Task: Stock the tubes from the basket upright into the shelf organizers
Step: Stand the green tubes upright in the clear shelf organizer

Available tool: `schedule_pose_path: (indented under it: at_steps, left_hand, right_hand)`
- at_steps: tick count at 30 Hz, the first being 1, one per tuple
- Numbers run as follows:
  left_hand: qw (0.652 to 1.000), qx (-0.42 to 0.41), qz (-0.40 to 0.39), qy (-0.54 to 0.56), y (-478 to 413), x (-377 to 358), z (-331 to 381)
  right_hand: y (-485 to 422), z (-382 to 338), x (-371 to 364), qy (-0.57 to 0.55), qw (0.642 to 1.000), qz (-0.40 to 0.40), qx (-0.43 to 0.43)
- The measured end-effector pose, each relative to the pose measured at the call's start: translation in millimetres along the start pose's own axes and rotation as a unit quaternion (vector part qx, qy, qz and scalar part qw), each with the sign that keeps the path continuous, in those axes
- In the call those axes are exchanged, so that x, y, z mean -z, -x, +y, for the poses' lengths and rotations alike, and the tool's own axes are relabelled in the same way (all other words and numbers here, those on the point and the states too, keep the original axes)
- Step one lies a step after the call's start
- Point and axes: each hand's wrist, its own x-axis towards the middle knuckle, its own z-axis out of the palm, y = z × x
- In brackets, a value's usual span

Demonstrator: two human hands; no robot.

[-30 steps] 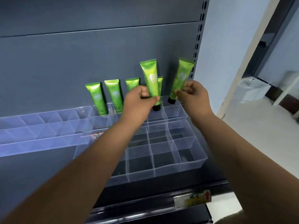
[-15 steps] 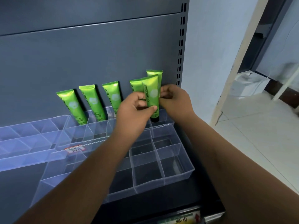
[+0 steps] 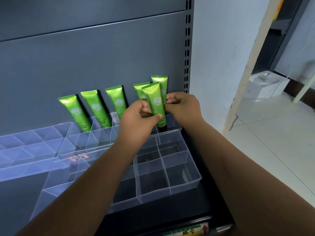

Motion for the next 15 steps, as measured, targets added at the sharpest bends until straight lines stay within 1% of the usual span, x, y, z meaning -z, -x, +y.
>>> schedule_pose_path:
  at_steps: [5, 11, 15]
  left_hand:
    - [0.999, -0.001, -0.013, -0.043, -1.3, -0.9, -4.7]
    - [0.999, -0.004, -0.016, -0.051, -3.1, -1.2, -8.0]
    - [0.998, -0.014, -0.029, -0.061, -4.4, -1.3, -11.6]
  right_hand:
    - [-0.3, -1.1, -1.1, 0.020, 1.000, -0.003, 0.003]
    - [-2.2, -0.8, -1.1, 0.061, 0.998, -0.024, 0.019]
    - [-4.4, -0.4, -2.4, 0.079, 0.996, -0.013, 0.027]
